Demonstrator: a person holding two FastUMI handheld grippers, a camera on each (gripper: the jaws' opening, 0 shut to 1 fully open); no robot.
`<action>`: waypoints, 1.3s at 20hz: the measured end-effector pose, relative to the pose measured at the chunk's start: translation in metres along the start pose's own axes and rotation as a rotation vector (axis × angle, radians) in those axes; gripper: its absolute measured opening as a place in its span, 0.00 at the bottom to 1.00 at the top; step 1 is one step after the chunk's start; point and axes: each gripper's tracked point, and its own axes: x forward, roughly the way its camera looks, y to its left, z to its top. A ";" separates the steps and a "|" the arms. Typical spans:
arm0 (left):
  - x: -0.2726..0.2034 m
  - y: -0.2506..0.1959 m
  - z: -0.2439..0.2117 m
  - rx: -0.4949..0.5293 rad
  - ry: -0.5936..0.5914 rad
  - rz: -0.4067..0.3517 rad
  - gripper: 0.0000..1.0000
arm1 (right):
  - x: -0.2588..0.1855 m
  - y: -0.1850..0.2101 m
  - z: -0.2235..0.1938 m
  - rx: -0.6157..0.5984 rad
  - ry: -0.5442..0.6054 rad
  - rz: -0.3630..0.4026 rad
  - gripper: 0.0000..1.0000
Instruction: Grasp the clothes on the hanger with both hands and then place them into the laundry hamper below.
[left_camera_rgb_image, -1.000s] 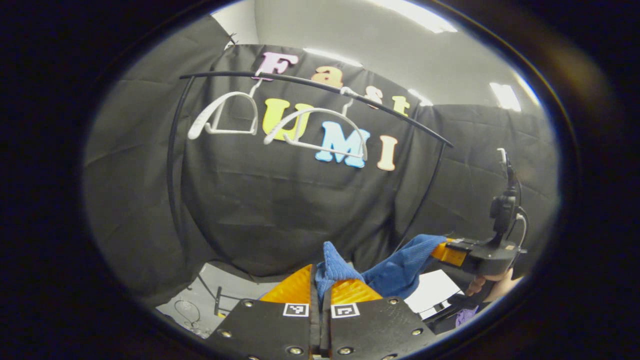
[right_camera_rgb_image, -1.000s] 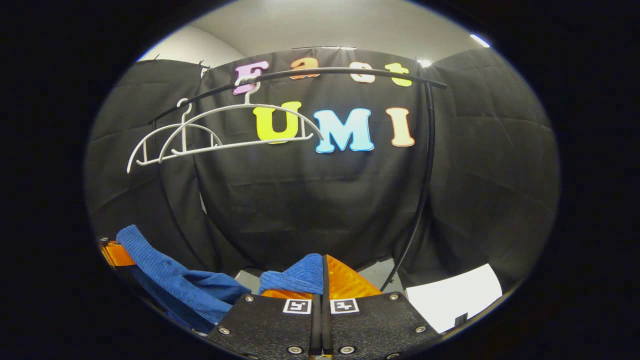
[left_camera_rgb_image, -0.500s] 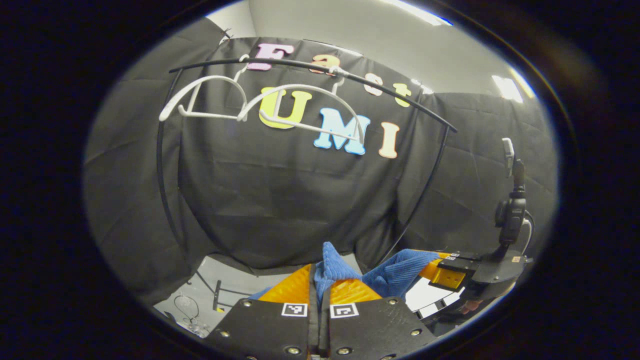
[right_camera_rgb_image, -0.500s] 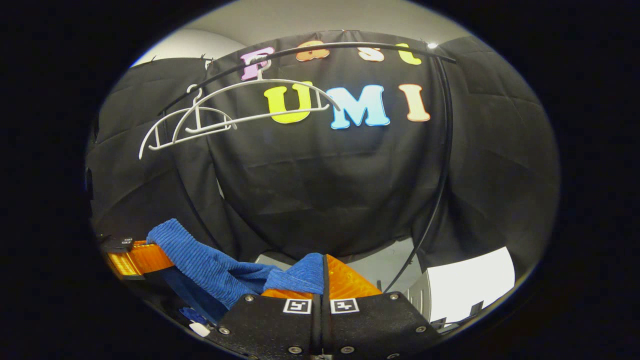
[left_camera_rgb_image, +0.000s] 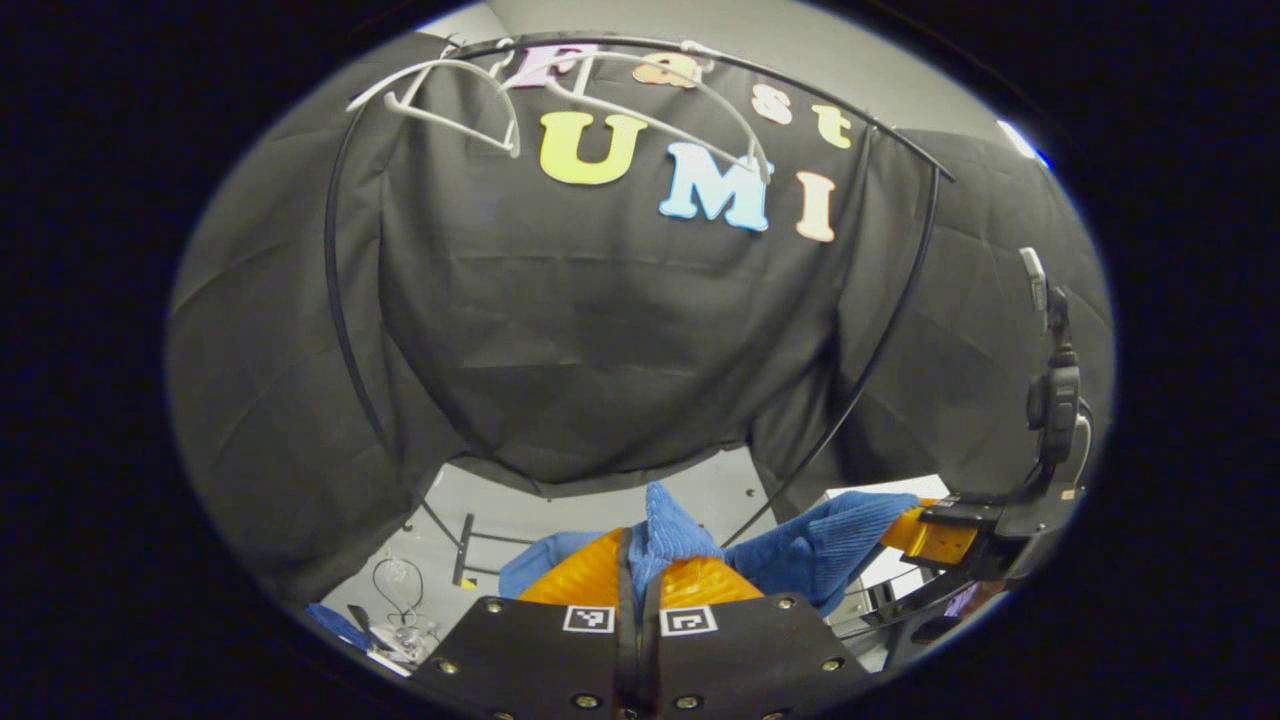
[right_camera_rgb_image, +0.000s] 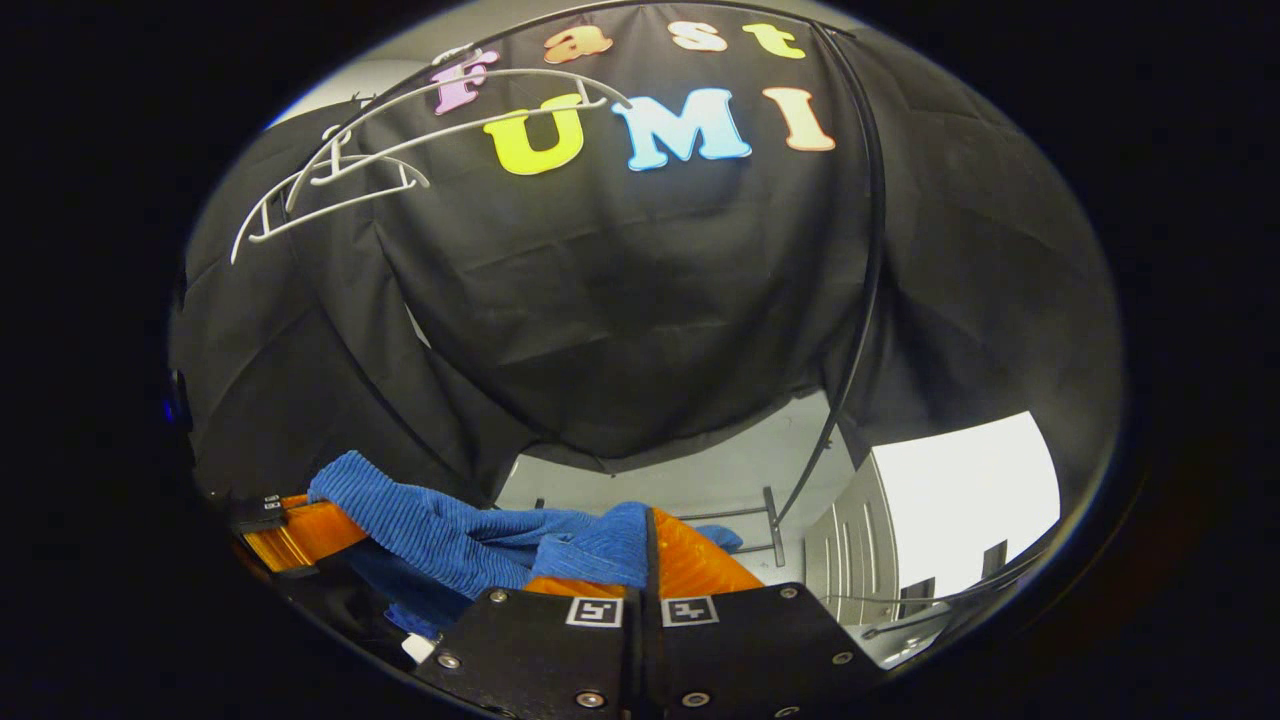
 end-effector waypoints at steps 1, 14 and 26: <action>0.007 0.002 -0.012 -0.016 0.013 0.000 0.00 | 0.006 -0.002 -0.009 -0.003 0.015 -0.006 0.00; 0.095 0.054 -0.115 -0.079 0.126 0.062 0.01 | 0.076 -0.022 -0.099 -0.004 0.163 -0.077 0.00; 0.102 0.074 -0.179 -0.088 0.216 0.114 0.01 | 0.096 -0.037 -0.142 0.013 0.225 -0.115 0.02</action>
